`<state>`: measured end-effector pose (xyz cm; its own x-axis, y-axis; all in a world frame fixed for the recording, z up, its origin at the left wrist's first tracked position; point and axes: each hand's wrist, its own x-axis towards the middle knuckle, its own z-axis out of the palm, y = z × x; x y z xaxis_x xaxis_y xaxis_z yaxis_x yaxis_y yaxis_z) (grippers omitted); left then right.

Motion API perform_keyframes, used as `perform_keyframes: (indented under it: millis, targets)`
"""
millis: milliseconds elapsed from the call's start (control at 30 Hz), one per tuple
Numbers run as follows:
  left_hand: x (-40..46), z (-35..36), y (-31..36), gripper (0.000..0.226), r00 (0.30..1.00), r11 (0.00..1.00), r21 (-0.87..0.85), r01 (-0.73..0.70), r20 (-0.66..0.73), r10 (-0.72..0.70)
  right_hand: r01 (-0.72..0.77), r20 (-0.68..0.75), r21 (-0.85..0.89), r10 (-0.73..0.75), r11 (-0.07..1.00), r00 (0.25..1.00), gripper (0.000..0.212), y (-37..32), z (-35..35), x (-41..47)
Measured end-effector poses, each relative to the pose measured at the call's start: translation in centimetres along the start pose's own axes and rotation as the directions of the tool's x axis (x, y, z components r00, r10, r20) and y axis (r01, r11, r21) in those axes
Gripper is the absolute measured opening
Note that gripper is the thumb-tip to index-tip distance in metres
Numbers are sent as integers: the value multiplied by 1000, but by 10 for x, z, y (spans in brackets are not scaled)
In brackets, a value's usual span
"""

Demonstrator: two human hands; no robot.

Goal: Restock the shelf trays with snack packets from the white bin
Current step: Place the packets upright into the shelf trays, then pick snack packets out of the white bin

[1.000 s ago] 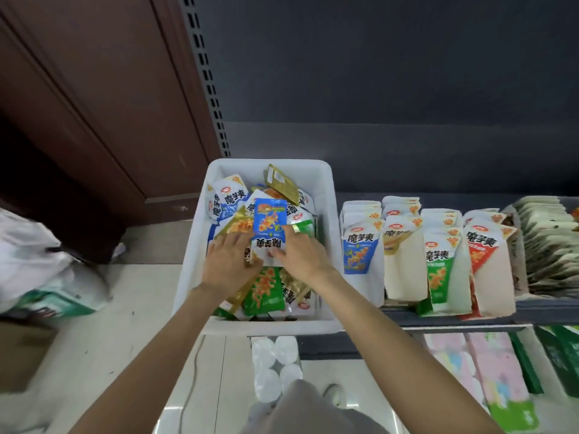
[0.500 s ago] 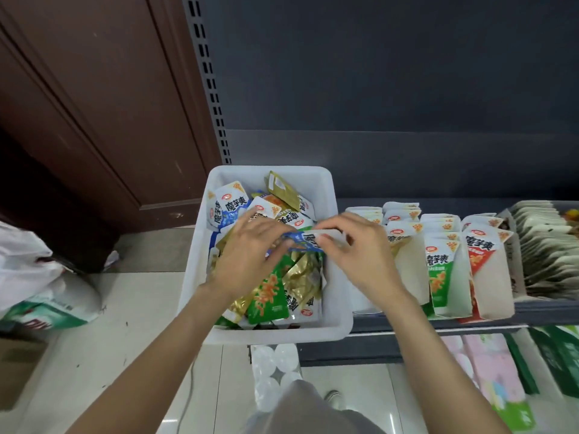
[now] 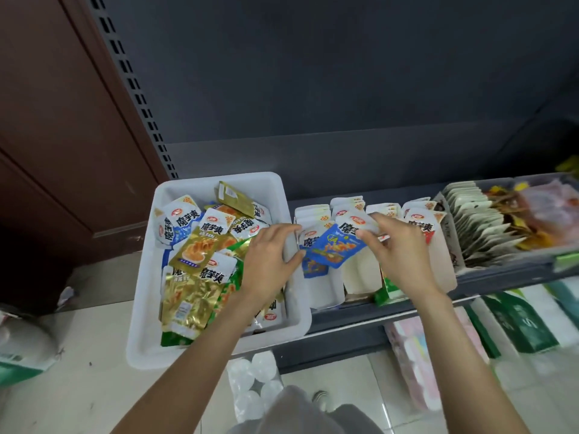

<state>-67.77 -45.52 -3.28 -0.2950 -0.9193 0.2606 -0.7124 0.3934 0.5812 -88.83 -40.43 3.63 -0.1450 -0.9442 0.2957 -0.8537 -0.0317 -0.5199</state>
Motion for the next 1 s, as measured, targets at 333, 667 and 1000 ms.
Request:
perform_keyframes:
  millis: [333, 667, 1000]
  targets:
    - [-3, 9, -3, 51, 993, 998, 68, 8, 116, -16, 234, 211, -344, -168, 909, 963, 22, 9, 81, 15]
    - [-15, -3, -9, 39, 991, 990, -41, 132, -26, -133, 2, -141, 16, 1, 1000, 990, 36, -12, 54, -11]
    - [-66, -64, -96, 56, 948, 916, 287, 282, 63, -311, 344, 474, 43, -322, 938, 819, 33, -92, 116, -19]
